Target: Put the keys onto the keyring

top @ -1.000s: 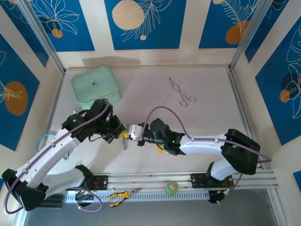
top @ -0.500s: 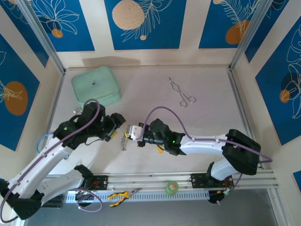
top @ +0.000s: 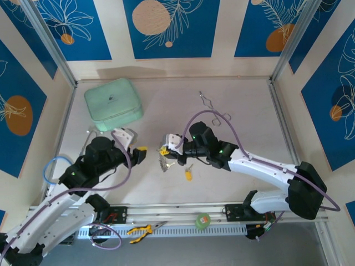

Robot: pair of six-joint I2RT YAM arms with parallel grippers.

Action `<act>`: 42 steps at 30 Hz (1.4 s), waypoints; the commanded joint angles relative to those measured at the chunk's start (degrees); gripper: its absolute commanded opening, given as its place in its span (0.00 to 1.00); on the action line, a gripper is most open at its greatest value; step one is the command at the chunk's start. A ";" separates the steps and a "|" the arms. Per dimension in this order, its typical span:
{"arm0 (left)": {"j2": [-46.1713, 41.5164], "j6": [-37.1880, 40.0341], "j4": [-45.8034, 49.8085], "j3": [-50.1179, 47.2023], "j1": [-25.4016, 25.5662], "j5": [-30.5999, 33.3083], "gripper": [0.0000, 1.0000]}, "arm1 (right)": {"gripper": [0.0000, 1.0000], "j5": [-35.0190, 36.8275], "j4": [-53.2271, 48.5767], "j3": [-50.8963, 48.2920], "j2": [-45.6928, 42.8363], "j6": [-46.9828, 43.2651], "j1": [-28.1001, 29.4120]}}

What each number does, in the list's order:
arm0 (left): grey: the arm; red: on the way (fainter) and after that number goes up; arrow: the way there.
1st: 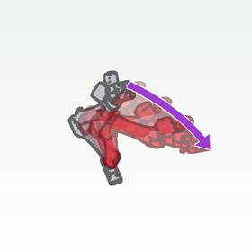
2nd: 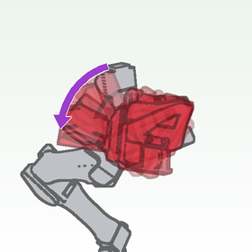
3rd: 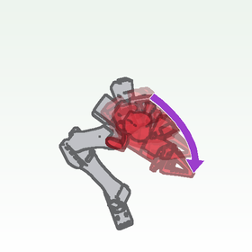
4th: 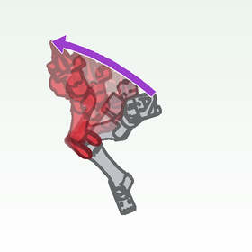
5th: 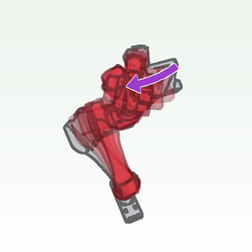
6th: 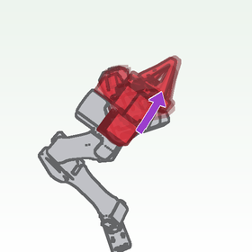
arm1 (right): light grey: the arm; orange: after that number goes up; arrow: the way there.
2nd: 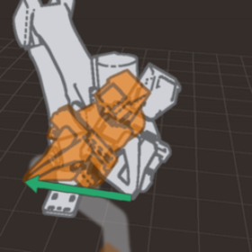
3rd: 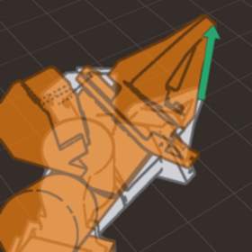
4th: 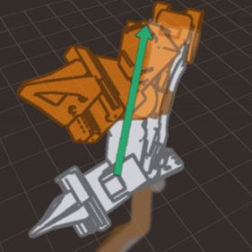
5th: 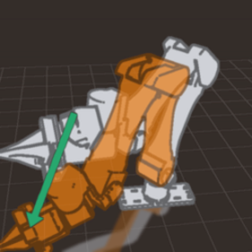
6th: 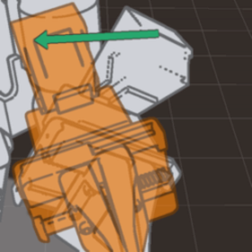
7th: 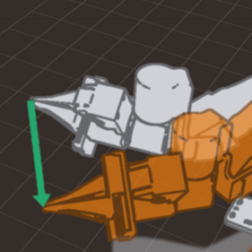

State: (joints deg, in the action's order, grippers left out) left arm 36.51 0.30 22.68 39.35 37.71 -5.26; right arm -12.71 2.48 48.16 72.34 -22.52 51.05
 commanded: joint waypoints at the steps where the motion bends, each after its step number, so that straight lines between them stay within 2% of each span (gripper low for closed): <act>1: -0.08 22.37 -4.17 -1.90 -0.19 -13.72 0.53 | 0.00 -6.84 -10.36 3.72 -1.07 -3.34 -0.31; 3: 0.43 26.71 -4.10 -2.84 -0.22 -18.86 0.50 | 0.00 -7.41 -13.84 5.62 -0.89 -4.75 -0.44; 6: 0.95 26.82 -7.21 -4.80 -0.26 -21.00 0.46 | 0.00 -7.52 -18.05 8.08 -0.52 -6.21 -0.34; 10: 1.26 26.47 -11.66 -7.48 -0.21 -25.16 0.45 | 0.00 -5.82 -21.54 10.45 0.45 -7.84 0.31; 15: 3.03 25.12 -15.23 -8.33 -0.19 -25.57 0.40 | 0.00 -2.85 -25.34 13.21 2.37 -10.67 2.08; 25: 3.48 24.82 -16.13 -9.16 -0.23 -28.43 0.32 | 0.00 0.76 -26.78 15.37 4.61 -13.69 4.56; 29: 3.83 25.27 -15.24 -9.16 -0.26 -28.99 0.24 | 0.00 0.67 -26.06 15.73 4.83 -13.79 4.99; 35: 4.09 27.72 -10.91 -8.12 -0.23 -28.94 0.23 | 0.00 0.41 -25.80 15.63 4.59 -13.83 5.11; 37: 4.27 28.09 -10.42 -8.02 -0.23 -29.21 0.17 | 0.00 0.27 -25.69 15.73 4.53 -13.85 5.23; 40: 4.69 28.42 -10.34 -7.80 -0.24 -29.96 0.01 | 0.00 -0.12 -24.76 15.47 4.32 -13.26 5.37; 42: 4.80 28.80 -10.37 -7.65 -0.22 -29.92 0.00 | 0.01 -0.13 -22.79 14.30 3.42 -12.09 5.29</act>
State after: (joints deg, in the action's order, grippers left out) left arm 40.86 27.55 10.09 30.65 37.74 -33.23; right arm -10.90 -23.97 61.76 76.84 -35.55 55.83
